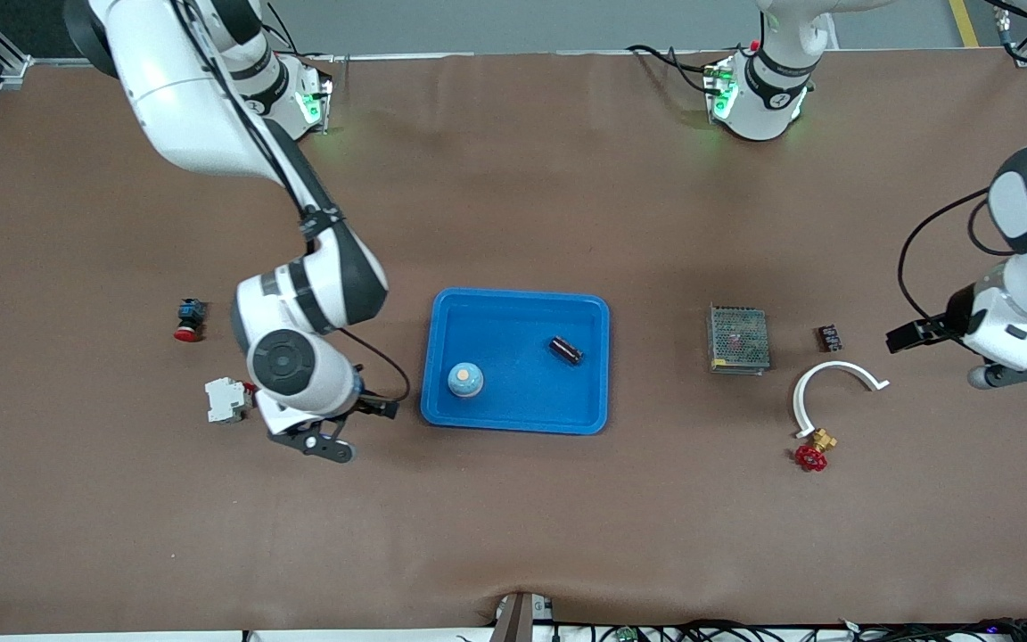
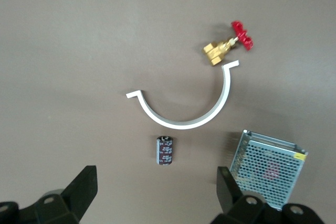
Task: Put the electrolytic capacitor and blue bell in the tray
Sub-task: 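Reach the other bell and second capacitor with the right and left grippers, then grasp the bell with the right gripper and the capacitor with the left gripper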
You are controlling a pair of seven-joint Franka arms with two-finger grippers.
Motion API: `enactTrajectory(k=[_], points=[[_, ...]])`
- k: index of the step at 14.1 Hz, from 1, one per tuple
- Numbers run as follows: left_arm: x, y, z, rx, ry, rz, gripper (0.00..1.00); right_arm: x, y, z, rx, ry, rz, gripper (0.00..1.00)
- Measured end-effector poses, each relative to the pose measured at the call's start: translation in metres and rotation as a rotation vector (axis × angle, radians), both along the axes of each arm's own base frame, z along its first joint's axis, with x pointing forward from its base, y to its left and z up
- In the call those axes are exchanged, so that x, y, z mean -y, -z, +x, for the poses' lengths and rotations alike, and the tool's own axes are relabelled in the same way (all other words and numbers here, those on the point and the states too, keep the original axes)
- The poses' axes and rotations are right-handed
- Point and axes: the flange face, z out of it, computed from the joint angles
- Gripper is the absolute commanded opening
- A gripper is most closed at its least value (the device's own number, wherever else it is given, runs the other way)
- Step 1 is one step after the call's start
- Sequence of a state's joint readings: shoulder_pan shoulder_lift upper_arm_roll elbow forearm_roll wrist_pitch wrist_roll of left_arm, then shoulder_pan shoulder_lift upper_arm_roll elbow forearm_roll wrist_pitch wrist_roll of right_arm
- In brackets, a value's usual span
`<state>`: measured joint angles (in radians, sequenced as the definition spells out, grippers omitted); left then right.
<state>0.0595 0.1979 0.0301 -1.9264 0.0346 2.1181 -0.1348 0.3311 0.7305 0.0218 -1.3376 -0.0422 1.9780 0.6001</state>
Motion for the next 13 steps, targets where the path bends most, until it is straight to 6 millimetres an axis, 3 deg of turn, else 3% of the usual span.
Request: enactTrajectory(k=[3,7,10,13], points=[[-0.007,0.044,-0.024,0.006,-0.011,-0.003,1.00,0.047,-0.006,0.003,0.018,-0.080,-0.003,1.00],[-0.020,0.090,-0.052,-0.004,-0.020,-0.006,1.00,0.099,0.030,-0.012,0.089,-0.126,0.018,1.00],[-0.022,0.113,-0.059,-0.016,-0.025,-0.008,1.00,0.113,0.060,-0.027,0.108,-0.134,0.023,1.00],[-0.020,0.138,-0.056,-0.009,-0.018,-0.009,1.00,0.115,0.069,-0.033,0.119,-0.154,0.026,1.00]])
